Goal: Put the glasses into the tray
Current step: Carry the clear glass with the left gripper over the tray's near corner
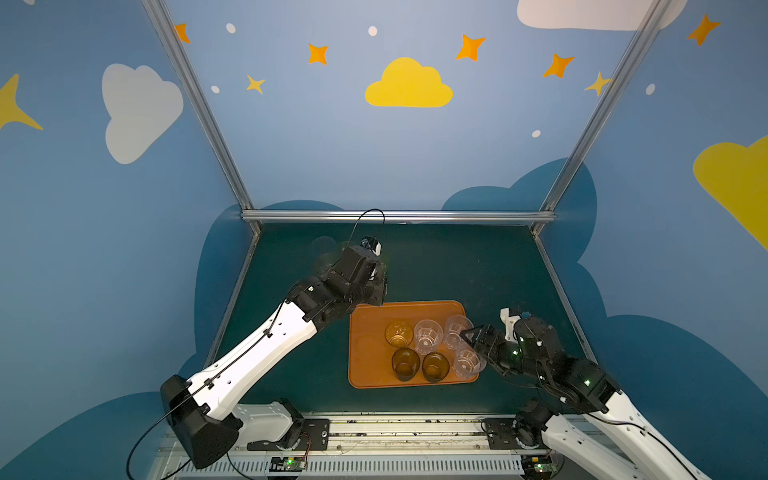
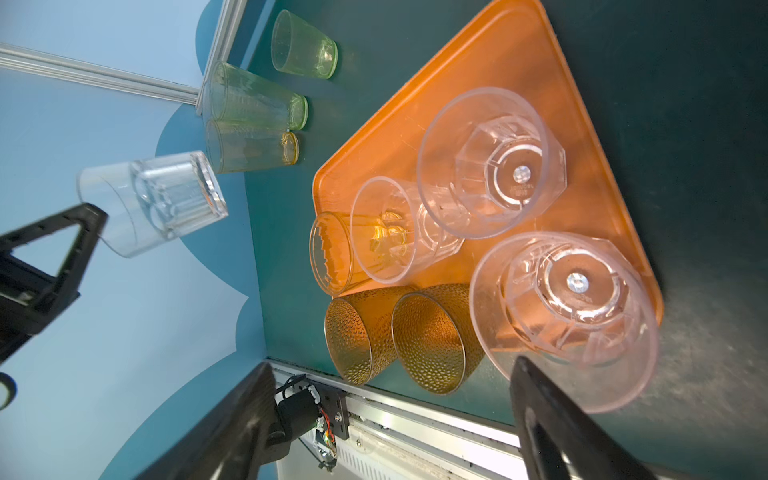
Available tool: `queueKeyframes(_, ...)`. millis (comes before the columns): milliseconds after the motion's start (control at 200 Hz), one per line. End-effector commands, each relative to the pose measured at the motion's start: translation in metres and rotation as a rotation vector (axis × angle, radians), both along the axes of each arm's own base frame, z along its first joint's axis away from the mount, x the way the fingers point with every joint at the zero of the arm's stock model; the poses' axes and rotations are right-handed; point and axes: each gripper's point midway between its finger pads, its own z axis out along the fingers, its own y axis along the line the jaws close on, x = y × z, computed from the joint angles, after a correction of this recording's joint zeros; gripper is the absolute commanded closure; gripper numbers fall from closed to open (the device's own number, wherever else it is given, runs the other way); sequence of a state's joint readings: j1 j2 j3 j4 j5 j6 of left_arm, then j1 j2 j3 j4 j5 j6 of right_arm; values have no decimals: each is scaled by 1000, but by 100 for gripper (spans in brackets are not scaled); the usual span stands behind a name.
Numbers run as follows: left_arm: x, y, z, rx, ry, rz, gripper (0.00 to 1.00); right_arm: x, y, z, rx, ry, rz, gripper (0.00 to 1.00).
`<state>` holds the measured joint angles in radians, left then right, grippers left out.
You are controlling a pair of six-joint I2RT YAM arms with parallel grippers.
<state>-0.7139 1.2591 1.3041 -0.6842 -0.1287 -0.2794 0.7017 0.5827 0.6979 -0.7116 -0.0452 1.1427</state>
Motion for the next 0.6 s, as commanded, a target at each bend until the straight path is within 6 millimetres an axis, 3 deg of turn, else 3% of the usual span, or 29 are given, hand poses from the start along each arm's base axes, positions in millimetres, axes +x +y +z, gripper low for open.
queueKeyframes(0,-6,11,1,-11,-7,46,96,8,-1,11,-11,-56,-7,13)
queueKeyframes(160,-17,23,-11,-8,25,72,96,10,-1,18,-12,-82,-1,13)
queueKeyframes(596,-33,40,-71,92,162,124,96,15,6,13,-26,-67,17,13)
